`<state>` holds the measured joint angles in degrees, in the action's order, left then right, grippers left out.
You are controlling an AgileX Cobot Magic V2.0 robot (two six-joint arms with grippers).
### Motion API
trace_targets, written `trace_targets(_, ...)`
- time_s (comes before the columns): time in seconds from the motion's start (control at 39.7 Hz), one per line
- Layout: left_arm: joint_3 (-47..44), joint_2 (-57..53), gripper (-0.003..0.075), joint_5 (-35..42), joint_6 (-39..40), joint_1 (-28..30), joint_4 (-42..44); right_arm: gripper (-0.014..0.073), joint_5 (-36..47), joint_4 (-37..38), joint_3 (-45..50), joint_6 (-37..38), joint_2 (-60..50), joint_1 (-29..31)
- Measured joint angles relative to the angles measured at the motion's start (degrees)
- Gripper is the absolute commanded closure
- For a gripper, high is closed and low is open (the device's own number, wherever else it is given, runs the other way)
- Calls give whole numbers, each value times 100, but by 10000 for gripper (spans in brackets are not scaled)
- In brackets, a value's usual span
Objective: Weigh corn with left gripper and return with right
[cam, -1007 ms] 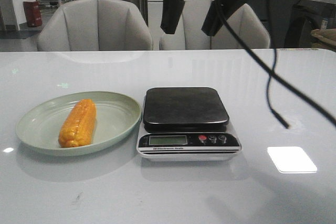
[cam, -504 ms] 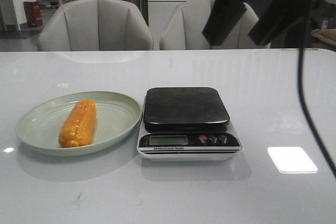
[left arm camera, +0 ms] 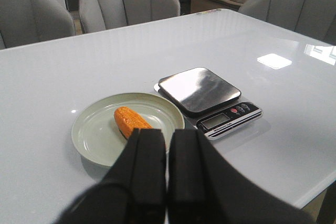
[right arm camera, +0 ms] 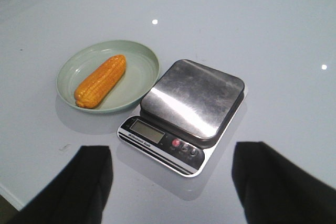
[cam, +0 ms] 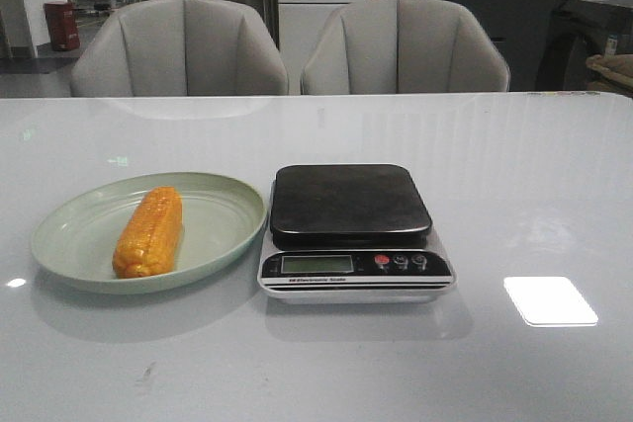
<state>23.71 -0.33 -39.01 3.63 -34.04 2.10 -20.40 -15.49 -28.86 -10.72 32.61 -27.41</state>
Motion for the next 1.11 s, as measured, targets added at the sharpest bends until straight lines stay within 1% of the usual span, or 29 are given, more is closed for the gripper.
trace_targets(0.13, 0, 0, 598, 0, 0, 0, 0, 20, 327, -4, 633, -71, -1070, 0)
trace_targets(0.28, 0, 0, 598, 0, 0, 0, 10, 20, 1202, -4, 1368, -70, -2078, 0)
trace_targets(0.38, 0, 0, 598, 0, 0, 0, 10, 20, 1617, -13, 1776, -70, -2327, 0)
trace_targets(0.48, 0, 0, 598, 0, 0, 0, 10, 20, 1748, -13, 2021, -83, -2364, 0)
trace_targets(0.53, 0, 0, 598, 0, 0, 0, 10, 34, 1793, -13, 2053, -87, -2364, 0)
trace_targets(0.55, 0, 0, 598, 0, 0, 0, 10, 57, 1799, -13, 2053, -87, -2364, 0)
trace_targets(0.6, 0, 0, 598, 0, 0, 0, 10, 128, 1811, -13, 2062, -96, -2364, 0)
trace_targets(0.65, 0, 0, 598, 0, 0, 0, 10, 235, 1811, -13, 2062, -96, -2364, 0)
trace_targets(0.73, 0, 0, 598, 0, 0, 0, 10, 447, 1783, -13, 2062, -96, -2364, 0)
trace_targets(0.76, 0, 0, 598, 0, 0, 0, 10, 481, 1767, -13, 2062, -96, -2364, 0)
trace_targets(0.83, 0, 0, 598, 0, 0, 0, 10, 429, 1635, -24, 2062, -100, -2364, 0)
trace_targets(1.11, 0, 0, 598, 0, 0, 0, 10, 427, 1559, -26, 2062, -100, -2364, 0)
